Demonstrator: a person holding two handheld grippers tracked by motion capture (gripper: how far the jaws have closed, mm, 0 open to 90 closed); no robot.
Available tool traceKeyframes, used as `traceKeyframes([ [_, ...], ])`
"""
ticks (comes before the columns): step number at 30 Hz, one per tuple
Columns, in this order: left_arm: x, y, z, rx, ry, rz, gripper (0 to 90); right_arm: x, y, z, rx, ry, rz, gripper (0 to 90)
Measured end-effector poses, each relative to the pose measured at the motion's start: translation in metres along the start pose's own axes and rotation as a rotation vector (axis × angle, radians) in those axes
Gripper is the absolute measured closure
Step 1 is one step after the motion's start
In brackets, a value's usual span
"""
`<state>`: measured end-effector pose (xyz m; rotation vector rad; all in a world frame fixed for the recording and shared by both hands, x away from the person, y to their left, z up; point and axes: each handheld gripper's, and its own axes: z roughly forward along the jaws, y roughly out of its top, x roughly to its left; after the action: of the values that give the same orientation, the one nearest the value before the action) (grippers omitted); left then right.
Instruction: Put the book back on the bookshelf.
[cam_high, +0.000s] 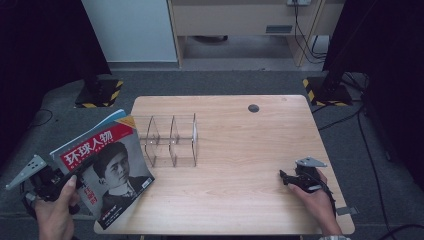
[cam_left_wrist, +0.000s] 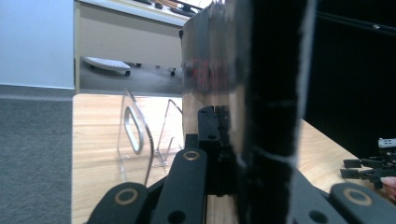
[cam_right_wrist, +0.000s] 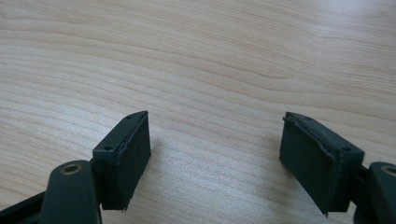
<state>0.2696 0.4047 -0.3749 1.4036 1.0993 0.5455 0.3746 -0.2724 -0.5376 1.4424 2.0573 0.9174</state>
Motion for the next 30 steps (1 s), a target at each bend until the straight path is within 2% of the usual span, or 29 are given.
traceKeyframes([
  [9,0.007,0.009,0.012,-0.015,0.048,-0.003,86.4,0.000,0.000,0.000,0.000,0.001,0.000,24.9],
  [14,0.009,0.015,0.027,-0.019,0.082,0.024,86.4,0.000,0.000,0.000,0.000,0.001,0.000,24.8],
  [30,0.017,0.022,0.063,-0.038,0.131,0.038,86.4,0.000,0.000,0.000,0.000,0.002,0.001,24.8],
])
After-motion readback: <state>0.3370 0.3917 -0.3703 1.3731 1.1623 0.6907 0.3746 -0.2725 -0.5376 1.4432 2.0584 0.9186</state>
